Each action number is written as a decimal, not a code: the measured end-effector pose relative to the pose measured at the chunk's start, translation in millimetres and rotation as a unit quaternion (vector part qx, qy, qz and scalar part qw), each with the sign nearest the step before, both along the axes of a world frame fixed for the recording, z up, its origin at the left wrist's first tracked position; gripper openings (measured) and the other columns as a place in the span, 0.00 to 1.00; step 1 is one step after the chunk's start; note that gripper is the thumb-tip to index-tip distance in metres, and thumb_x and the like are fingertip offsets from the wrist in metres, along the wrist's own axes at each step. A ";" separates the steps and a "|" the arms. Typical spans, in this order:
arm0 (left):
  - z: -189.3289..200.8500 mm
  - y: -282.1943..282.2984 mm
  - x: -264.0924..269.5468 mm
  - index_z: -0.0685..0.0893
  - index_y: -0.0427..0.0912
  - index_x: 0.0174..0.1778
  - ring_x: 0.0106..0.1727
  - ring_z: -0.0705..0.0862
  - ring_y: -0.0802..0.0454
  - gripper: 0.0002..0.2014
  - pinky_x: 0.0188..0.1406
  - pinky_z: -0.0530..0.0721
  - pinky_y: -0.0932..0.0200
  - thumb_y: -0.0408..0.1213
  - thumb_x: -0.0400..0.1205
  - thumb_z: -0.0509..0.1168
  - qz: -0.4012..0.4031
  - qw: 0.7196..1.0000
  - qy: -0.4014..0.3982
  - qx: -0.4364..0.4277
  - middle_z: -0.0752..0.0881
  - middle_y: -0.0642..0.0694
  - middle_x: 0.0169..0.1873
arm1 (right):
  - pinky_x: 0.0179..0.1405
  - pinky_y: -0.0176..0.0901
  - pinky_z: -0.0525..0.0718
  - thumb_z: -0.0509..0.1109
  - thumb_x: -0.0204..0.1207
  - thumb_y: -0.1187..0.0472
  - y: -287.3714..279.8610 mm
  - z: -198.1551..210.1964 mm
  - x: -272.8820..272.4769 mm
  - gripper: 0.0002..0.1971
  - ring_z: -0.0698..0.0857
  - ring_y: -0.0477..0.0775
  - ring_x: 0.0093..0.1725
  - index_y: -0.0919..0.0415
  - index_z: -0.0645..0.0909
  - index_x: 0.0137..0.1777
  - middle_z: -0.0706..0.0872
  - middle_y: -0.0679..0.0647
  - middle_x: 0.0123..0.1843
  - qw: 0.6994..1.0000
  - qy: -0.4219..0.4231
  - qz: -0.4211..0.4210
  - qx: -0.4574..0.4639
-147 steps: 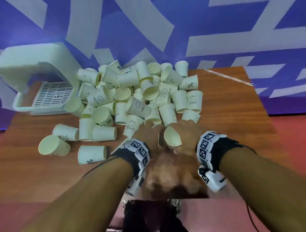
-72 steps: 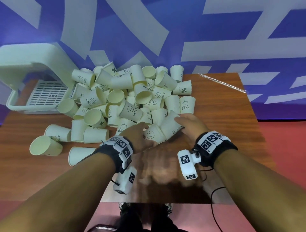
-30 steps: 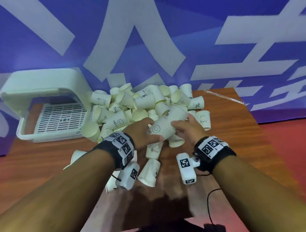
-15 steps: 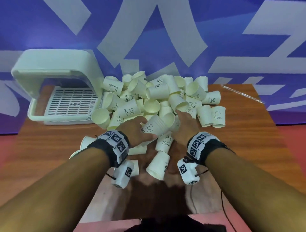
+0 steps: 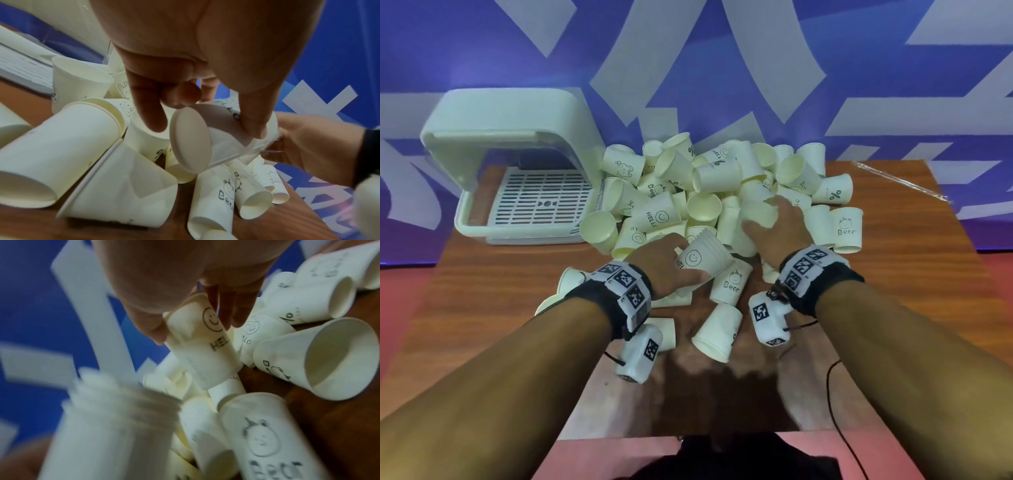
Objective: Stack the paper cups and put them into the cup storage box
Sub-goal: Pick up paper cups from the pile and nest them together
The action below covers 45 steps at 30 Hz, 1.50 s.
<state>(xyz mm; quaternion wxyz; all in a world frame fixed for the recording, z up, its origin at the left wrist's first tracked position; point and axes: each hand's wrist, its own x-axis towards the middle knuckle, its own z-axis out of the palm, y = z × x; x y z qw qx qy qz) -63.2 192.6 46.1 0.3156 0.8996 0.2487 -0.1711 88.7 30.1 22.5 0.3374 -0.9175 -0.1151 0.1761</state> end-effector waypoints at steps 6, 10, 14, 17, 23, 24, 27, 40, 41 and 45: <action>9.7 -20.4 16.1 0.74 0.53 0.71 0.57 0.82 0.49 0.32 0.59 0.79 0.54 0.61 0.73 0.73 -0.019 1.000 -0.018 -0.006 0.83 0.52 0.56 | 0.78 0.46 0.70 0.63 0.83 0.49 -26.1 12.1 -6.1 0.16 0.77 0.54 0.72 0.55 0.80 0.65 0.79 0.53 0.68 0.978 0.174 0.020 0.116; 8.5 -39.7 30.8 0.76 0.54 0.69 0.54 0.82 0.50 0.31 0.54 0.78 0.56 0.61 0.73 0.73 -0.040 0.999 -0.021 0.006 0.84 0.52 0.56 | 0.76 0.55 0.73 0.60 0.78 0.32 -32.1 9.2 -24.9 0.16 0.80 0.50 0.68 0.41 0.78 0.55 0.82 0.48 0.66 0.960 0.239 0.039 0.137; -3.4 -48.8 34.7 0.74 0.54 0.72 0.53 0.82 0.51 0.34 0.50 0.77 0.57 0.62 0.72 0.74 -0.027 0.999 0.006 0.025 0.84 0.51 0.57 | 0.59 0.48 0.78 0.59 0.79 0.35 -52.2 -10.0 -2.7 0.22 0.82 0.56 0.60 0.51 0.81 0.59 0.83 0.56 0.63 0.988 0.147 -0.009 0.055; -17.2 -53.1 32.6 0.74 0.55 0.73 0.56 0.84 0.49 0.36 0.54 0.80 0.56 0.63 0.70 0.74 -0.009 0.999 0.027 0.037 0.85 0.50 0.60 | 0.67 0.55 0.74 0.68 0.73 0.38 -59.3 -35.4 7.8 0.32 0.75 0.64 0.70 0.57 0.75 0.72 0.76 0.60 0.71 0.994 0.058 -0.072 -0.056; -30.7 -65.7 23.5 0.73 0.54 0.75 0.61 0.84 0.47 0.39 0.58 0.80 0.55 0.64 0.70 0.75 0.036 0.996 0.053 0.065 0.84 0.48 0.65 | 0.45 0.41 0.73 0.75 0.75 0.53 -57.6 -61.1 7.3 0.21 0.79 0.54 0.47 0.63 0.72 0.61 0.78 0.52 0.50 0.983 0.176 -0.053 0.022; -30.6 -68.1 22.0 0.73 0.54 0.75 0.62 0.84 0.47 0.39 0.59 0.80 0.55 0.64 0.69 0.75 0.044 0.995 0.054 0.069 0.84 0.48 0.65 | 0.40 0.42 0.73 0.75 0.75 0.55 -59.4 -59.4 7.6 0.15 0.78 0.52 0.41 0.61 0.73 0.52 0.77 0.50 0.45 0.983 0.171 -0.049 0.036; -25.6 -73.2 18.0 0.74 0.54 0.74 0.62 0.83 0.47 0.38 0.60 0.81 0.53 0.63 0.69 0.75 0.062 0.993 0.056 0.087 0.84 0.50 0.64 | 0.33 0.42 0.71 0.75 0.73 0.54 -70.5 -48.4 12.3 0.14 0.78 0.47 0.38 0.57 0.74 0.49 0.78 0.49 0.44 0.979 0.176 -0.050 0.087; -7.9 -100.9 -16.7 0.77 0.52 0.73 0.58 0.80 0.54 0.34 0.55 0.81 0.56 0.44 0.71 0.80 0.068 0.997 -0.018 0.033 0.79 0.56 0.60 | 0.71 0.45 0.67 0.53 0.85 0.38 -65.4 2.7 -27.6 0.24 0.74 0.47 0.69 0.44 0.71 0.78 0.76 0.44 0.68 0.928 0.274 0.233 0.101; -7.6 -99.0 -23.7 0.77 0.54 0.73 0.57 0.79 0.55 0.34 0.55 0.81 0.57 0.44 0.71 0.80 0.080 0.996 -0.019 0.030 0.78 0.56 0.61 | 0.70 0.46 0.68 0.52 0.85 0.38 -63.4 -1.0 -29.6 0.22 0.76 0.49 0.67 0.42 0.73 0.74 0.78 0.45 0.67 0.930 0.268 0.232 0.101; -9.6 -80.5 -48.3 0.75 0.54 0.73 0.61 0.82 0.46 0.35 0.59 0.80 0.54 0.48 0.71 0.80 0.117 0.991 0.024 0.064 0.79 0.48 0.66 | 0.55 0.45 0.79 0.64 0.80 0.52 -58.1 -26.3 -39.2 0.18 0.83 0.51 0.54 0.46 0.76 0.70 0.83 0.49 0.64 0.960 0.200 0.183 0.064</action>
